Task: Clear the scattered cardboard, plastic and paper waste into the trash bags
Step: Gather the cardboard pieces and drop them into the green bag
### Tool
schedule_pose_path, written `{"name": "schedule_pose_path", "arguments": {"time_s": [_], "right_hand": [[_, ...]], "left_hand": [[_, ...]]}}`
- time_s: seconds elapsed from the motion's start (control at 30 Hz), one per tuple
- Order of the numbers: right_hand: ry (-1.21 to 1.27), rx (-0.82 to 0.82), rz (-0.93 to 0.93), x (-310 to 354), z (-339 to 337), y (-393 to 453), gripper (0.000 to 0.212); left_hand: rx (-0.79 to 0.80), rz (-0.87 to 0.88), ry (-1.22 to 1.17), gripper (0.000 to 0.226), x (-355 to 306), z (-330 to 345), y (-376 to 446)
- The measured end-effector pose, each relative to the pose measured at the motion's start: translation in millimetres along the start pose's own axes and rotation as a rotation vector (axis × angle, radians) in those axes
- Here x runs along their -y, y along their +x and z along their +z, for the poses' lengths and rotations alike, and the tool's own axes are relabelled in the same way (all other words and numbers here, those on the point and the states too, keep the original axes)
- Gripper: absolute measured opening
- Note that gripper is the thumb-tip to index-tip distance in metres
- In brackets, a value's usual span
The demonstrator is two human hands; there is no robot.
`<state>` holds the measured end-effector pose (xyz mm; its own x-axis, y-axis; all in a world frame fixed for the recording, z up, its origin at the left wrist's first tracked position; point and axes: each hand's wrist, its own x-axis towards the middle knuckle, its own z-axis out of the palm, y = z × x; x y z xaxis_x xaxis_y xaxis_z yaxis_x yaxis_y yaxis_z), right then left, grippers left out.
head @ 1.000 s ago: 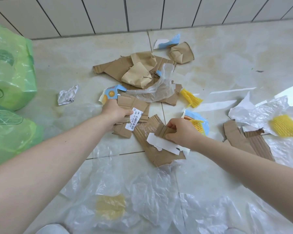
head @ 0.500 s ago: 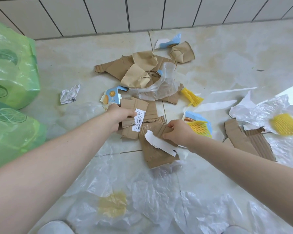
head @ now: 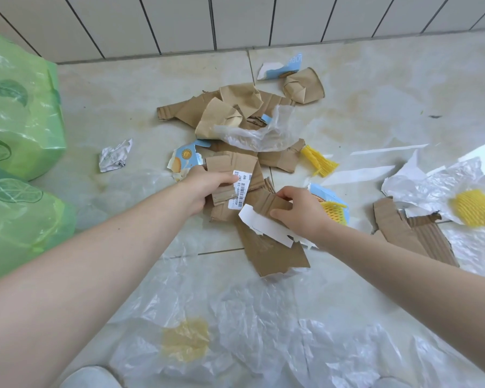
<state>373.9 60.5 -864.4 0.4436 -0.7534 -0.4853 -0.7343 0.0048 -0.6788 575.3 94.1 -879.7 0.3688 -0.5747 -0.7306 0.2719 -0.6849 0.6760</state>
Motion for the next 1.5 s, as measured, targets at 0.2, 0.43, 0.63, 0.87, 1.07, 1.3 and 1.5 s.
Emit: {"name": "schedule_pose_path", "arguments": {"time_s": [0.2,0.43,0.63,0.87,1.07,1.3,1.5], "right_hand": [[0.042,0.026,-0.014,6.4,-1.3,-2.9,0.016],[0.155,0.051,0.092,13.7,-10.9,-17.9,0.010],[0.345,-0.033,0.196,25.9,-37.4,-37.1,0.013],[0.614,-0.111,0.317,40.9,-52.7,-55.4,0.010],[0.634,-0.075,0.148,76.0,-35.8,-75.8,0.008],[0.661,0.092,-0.041,160.4,4.5,-83.9,0.029],[0.720,0.207,-0.150,238.0,33.4,-85.5,0.039]], "left_hand": [[0.056,-0.060,-0.149,0.031,-6.8,-1.2,-5.1],[0.109,-0.112,-0.214,0.024,-11.2,-5.6,-21.0],[0.189,-0.137,-0.253,0.007,-18.9,-32.2,-69.6],[0.255,-0.173,-0.155,0.018,6.9,-77.8,-147.2],[0.064,0.167,-0.017,0.051,23.4,-122.9,-195.9],[-0.213,0.451,-0.215,0.031,8.5,-178.3,-234.6],[-0.494,0.618,-0.362,0.038,6.1,-250.8,-253.0]]}}
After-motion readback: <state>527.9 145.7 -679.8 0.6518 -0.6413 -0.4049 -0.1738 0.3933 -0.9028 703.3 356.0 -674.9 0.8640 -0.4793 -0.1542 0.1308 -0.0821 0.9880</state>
